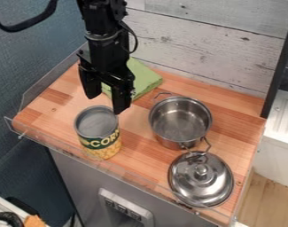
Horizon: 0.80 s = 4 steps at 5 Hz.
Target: Move the green cloth to the left lower part of table
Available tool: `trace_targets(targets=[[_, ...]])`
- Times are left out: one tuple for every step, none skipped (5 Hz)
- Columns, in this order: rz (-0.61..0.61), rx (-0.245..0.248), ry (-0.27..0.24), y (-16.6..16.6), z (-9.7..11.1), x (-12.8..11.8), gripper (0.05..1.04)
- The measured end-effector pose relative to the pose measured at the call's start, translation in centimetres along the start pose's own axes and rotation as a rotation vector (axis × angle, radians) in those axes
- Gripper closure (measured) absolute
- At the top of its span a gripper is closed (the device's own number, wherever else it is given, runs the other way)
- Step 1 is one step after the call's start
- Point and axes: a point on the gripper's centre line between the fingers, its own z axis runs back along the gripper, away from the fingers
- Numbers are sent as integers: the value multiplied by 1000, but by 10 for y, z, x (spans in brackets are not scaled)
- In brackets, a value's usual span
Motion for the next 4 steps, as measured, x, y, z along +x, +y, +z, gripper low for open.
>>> trace_targets(targets=[[3, -15, 25, -1, -8, -1, 83], [4, -21, 8, 13, -18, 33, 83], [41, -25, -52, 28, -24, 61, 83], [91, 6, -128, 43, -41, 85, 83]])
